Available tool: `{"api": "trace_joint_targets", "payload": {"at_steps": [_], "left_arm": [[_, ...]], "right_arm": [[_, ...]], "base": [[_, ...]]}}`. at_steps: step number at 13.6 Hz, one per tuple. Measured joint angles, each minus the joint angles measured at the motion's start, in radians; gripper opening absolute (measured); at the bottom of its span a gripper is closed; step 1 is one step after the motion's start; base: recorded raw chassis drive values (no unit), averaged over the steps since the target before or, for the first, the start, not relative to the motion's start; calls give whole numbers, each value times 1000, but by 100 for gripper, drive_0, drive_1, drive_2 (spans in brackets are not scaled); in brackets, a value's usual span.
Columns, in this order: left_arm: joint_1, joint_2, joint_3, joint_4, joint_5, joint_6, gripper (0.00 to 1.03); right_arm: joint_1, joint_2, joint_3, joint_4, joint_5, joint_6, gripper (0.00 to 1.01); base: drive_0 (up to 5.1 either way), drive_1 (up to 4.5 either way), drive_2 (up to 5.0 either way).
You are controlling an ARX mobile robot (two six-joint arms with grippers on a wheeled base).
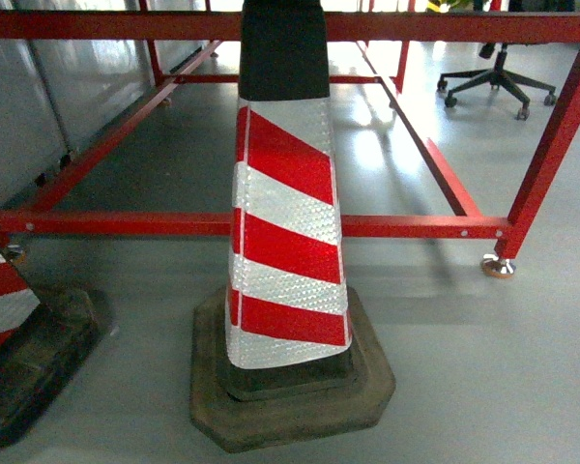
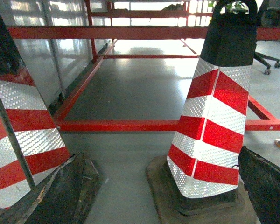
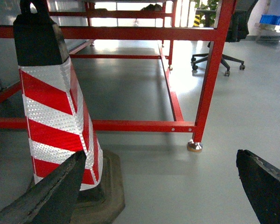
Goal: Pick blue part to blue bin on bottom shelf
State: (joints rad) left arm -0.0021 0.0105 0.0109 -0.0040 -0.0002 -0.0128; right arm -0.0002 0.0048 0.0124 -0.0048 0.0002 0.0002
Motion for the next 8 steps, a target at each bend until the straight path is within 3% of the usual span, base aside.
{"api": "trace_joint_targets", "payload": {"at_steps": [8], "left_arm": [[0,0,0,0,0,0,98]], "right_arm": [[0,0,0,0,0,0,98]], "base": [[0,0,0]]}}
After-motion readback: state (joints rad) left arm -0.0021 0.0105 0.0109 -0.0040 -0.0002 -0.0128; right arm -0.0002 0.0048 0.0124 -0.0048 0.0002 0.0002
